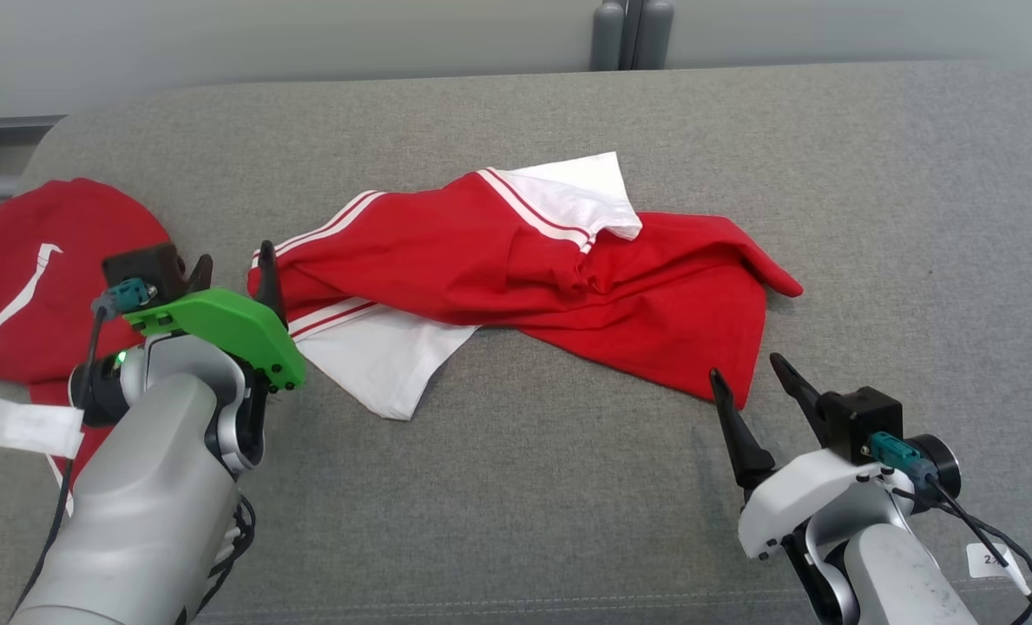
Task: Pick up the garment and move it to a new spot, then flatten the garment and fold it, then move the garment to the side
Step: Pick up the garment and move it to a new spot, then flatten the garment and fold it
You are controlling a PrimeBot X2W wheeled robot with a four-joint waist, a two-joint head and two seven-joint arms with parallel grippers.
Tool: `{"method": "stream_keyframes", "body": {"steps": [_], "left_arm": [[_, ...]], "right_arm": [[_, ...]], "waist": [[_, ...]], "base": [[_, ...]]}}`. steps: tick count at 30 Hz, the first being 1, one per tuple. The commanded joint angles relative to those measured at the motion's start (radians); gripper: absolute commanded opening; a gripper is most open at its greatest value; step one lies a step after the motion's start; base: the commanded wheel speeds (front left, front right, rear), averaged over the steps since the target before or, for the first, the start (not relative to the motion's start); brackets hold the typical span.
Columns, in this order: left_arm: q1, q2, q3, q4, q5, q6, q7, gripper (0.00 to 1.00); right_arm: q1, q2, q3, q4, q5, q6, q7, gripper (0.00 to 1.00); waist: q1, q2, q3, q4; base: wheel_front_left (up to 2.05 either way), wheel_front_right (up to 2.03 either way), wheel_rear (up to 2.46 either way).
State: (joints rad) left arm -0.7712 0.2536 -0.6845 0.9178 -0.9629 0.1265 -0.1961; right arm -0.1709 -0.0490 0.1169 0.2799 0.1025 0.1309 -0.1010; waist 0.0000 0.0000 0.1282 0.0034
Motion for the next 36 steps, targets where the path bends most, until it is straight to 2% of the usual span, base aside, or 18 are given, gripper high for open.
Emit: {"method": "stream_keyframes", "body": {"steps": [1,5,9,11,16,19,24,28,36], "left_arm": [[0.03,-0.003,0.013,-0.006,-0.024,-0.021,-0.008,1.0],[0.055,-0.002,0.031,-0.027,-0.047,-0.05,-0.024,1.0],[0.108,-0.008,0.075,-0.087,-0.056,-0.048,-0.06,1.0],[0.138,-0.003,0.119,-0.154,-0.03,-0.029,-0.07,1.0],[0.306,-0.018,0.291,-0.428,0.162,0.034,-0.068,1.0],[0.396,-0.045,0.372,-0.567,0.275,0.047,-0.068,1.0],[0.523,-0.08,0.437,-0.724,0.445,0.018,-0.068,1.0],[0.591,-0.078,0.422,-0.769,0.539,-0.02,-0.068,1.0],[0.682,-0.084,0.402,-0.806,0.602,-0.088,-0.068,1.0]], "right_arm": [[0.009,-0.003,-0.003,-0.004,0.001,0.0,0.001,1.0],[0.017,-0.003,-0.006,-0.006,0.005,0.0,0.001,1.0],[0.021,-0.003,-0.024,-0.008,0.006,0.0,-0.001,1.0],[0.023,-0.003,-0.035,-0.01,0.004,0.0,0.0,1.0],[0.024,-0.003,-0.06,-0.012,-0.001,0.0,0.001,1.0],[0.024,-0.003,-0.072,-0.013,-0.002,0.0,0.003,1.0],[0.018,-0.003,-0.098,-0.016,0.018,0.0,0.011,1.0],[0.001,-0.003,-0.135,-0.006,0.038,0.0,0.045,1.0],[-0.063,-0.003,-0.264,0.049,0.042,0.0,0.27,1.0]], "waist": [[0.0,0.0,-0.007,0.009],[0.0,0.0,-0.014,0.018],[0.0,0.0,-0.02,0.035],[0.0,0.0,-0.022,0.043],[0.0,0.0,-0.028,0.064],[0.0,0.0,-0.033,0.075],[0.0,0.0,-0.042,0.093],[0.0,0.0,-0.045,0.103],[0.0,0.0,-0.041,0.122]], "base": [[0.0,0.0,0.0],[0.0,0.0,0.0],[0.0,0.0,0.0],[0.0,0.0,0.0],[0.0,0.0,0.0],[0.0,0.0,0.0],[0.0,0.0,0.0],[0.0,0.0,0.0],[0.0,0.0,0.0]]}}
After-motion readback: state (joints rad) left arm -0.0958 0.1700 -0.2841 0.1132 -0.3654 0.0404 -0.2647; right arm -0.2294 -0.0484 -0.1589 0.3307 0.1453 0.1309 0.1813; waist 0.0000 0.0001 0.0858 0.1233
